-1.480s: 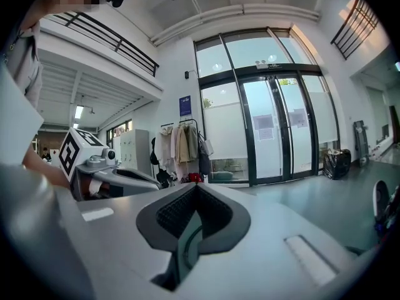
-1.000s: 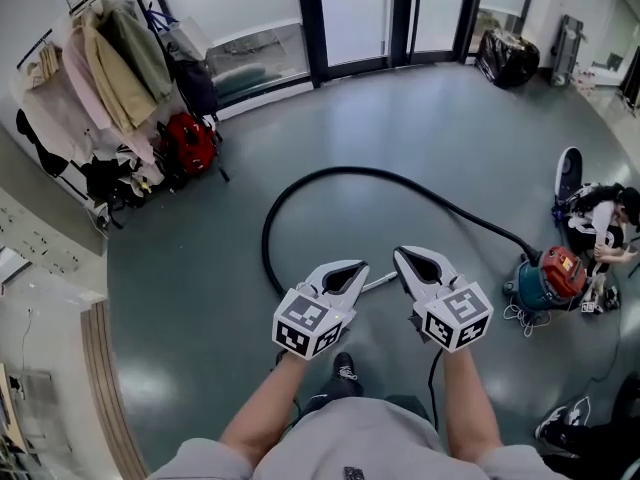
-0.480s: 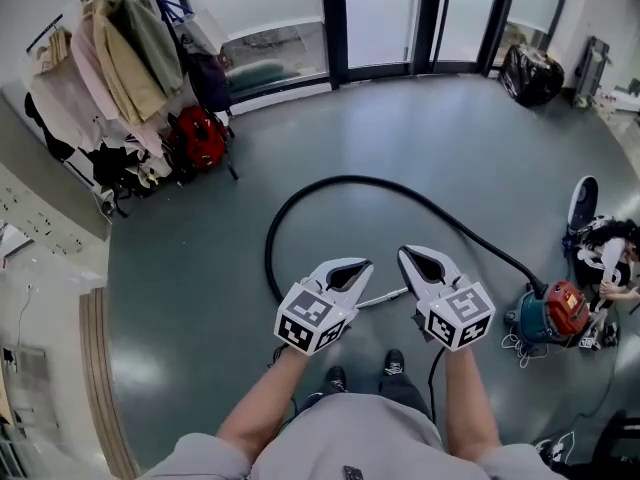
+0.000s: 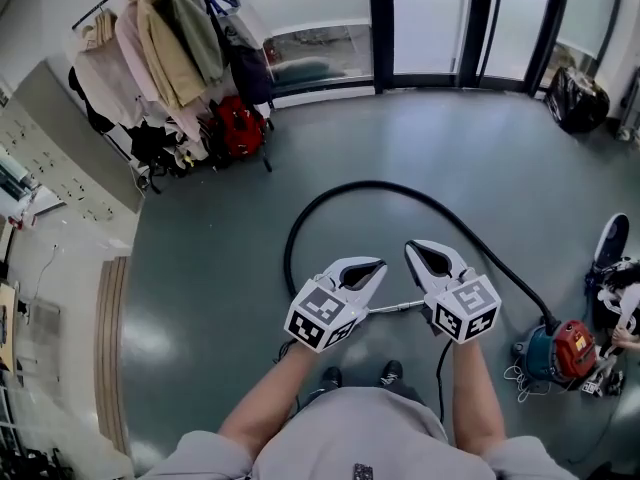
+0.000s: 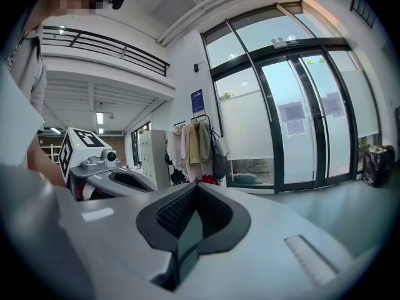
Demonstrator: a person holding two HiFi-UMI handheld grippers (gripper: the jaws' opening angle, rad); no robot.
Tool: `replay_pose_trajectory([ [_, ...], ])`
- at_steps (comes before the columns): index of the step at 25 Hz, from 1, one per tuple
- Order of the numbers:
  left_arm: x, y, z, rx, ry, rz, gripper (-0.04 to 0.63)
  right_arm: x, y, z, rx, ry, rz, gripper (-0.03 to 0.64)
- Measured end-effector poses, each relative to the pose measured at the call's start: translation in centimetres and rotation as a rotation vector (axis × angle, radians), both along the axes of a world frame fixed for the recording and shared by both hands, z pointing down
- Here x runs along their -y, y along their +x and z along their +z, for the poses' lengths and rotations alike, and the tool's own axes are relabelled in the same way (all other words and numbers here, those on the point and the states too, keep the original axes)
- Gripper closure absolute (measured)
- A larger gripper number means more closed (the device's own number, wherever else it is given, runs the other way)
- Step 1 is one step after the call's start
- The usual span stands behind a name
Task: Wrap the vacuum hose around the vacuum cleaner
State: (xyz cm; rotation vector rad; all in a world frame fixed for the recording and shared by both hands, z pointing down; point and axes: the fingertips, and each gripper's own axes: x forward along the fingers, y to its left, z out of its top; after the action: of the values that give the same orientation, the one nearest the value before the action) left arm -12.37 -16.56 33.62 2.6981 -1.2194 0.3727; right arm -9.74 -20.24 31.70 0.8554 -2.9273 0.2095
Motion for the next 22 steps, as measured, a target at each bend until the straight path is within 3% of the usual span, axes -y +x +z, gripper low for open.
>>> replay_pose_trajectory([
  [7, -0.2, -0.5, 0.5, 0.002, -0.018, -0.067, 0.595, -0.7, 0.6, 0.8, -0.005, -0.017, -0.061, 0.591],
  [14, 0.2, -3.0, 4.5, 0.054, -0.081, -0.054, 0.595, -1.1, -0.5, 3.1, -0.025, -0.033, -0.096, 0.592],
  [19, 2.2, -4.8, 11.6, 0.115, -0.156, -0.031, 0.595, 0.6, -0.5, 10.6, -0.142, -0.085, -0.071, 0.594],
  [22, 3.2, -5.4, 17.4, 0.164, -0.206, -0.018, 0.595, 1.3, 0.1, 17.2, -0.199, -0.167, -0.053, 0.594],
])
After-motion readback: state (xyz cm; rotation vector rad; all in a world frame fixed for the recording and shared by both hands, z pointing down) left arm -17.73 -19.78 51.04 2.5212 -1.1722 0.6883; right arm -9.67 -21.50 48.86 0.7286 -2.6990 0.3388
